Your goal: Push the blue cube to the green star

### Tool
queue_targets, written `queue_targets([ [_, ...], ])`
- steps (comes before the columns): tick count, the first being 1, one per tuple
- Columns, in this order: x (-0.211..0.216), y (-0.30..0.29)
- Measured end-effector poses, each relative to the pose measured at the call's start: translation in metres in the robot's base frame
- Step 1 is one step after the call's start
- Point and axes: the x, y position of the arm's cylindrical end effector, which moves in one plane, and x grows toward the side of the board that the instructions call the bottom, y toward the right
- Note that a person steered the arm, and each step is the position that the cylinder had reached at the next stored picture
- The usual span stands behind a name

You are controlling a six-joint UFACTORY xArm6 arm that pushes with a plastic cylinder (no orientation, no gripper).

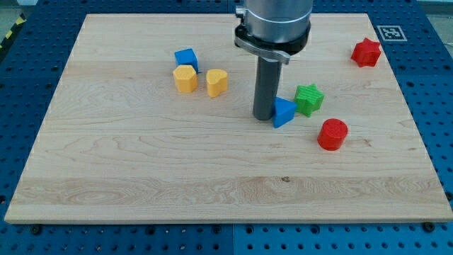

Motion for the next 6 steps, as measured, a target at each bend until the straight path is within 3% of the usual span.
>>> queue_targets([
  [2, -0.018, 0.013],
  [3, -0.004, -0.015],
  [4, 0.022, -0.116],
  [5, 0.014, -0.216],
  [6, -0.059, -0.25],
])
